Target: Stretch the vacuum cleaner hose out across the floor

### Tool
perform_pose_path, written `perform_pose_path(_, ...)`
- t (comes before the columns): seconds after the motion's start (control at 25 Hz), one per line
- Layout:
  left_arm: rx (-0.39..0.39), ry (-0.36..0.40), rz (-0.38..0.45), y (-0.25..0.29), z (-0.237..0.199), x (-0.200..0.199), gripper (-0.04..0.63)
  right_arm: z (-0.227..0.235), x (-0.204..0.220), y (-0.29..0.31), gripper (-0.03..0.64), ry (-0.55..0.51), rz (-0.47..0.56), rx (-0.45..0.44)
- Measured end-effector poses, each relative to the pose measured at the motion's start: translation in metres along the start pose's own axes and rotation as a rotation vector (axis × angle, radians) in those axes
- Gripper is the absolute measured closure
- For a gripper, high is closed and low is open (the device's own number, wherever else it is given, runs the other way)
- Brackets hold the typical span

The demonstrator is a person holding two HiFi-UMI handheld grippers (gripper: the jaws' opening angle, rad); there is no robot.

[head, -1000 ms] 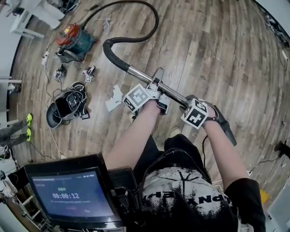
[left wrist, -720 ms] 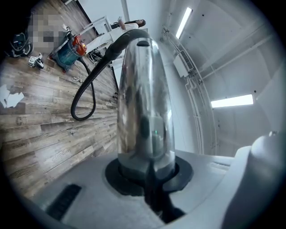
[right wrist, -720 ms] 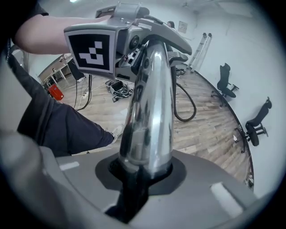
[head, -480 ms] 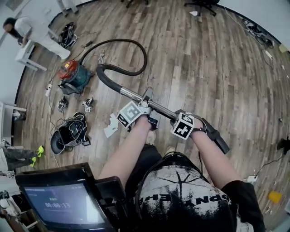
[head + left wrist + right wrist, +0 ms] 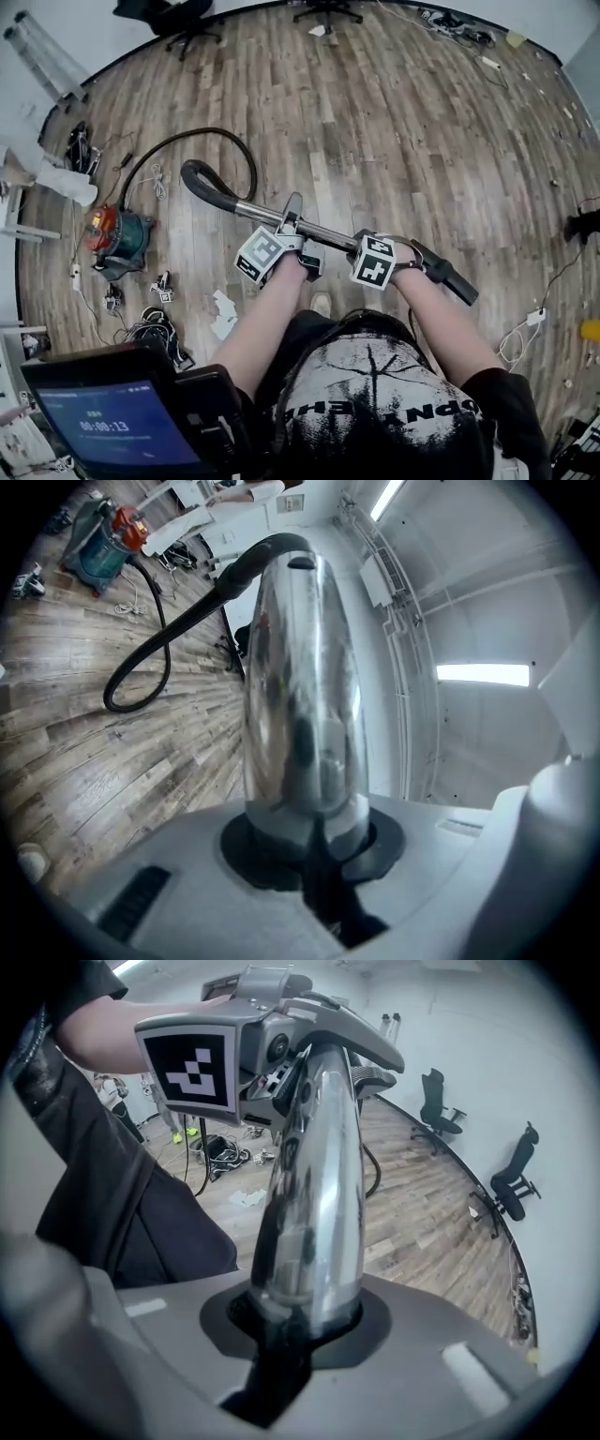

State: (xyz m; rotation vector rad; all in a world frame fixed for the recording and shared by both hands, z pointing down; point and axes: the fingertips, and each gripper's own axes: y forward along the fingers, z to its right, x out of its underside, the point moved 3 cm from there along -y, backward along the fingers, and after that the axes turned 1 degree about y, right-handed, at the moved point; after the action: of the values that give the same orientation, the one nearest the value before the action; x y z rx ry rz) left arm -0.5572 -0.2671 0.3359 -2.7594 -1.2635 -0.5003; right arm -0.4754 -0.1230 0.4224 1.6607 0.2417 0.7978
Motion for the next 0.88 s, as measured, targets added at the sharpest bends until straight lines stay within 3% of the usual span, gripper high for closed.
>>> perform_pose_path(0.2, 0.016, -0.006, -0.088, 0.074, 0.005, 0.006, 0.545, 0.057, 0.014, -0.004, 0.535, 0.093, -0.017, 0.028)
perform_pose_path(0.48, 0.021, -0.005, -0.127, 0.139, 0.015, 0.038, 0.543, 0.107, 0.055, -0.012, 0.535, 0.137, -0.016, 0.038)
perform_pose_path(0.88, -0.056, -0.006, -0.02, 0.244, 0.055, 0.109, 0.543, 0.212, 0.154, -0.053, 0.535, 0.031, 0.007, -0.045)
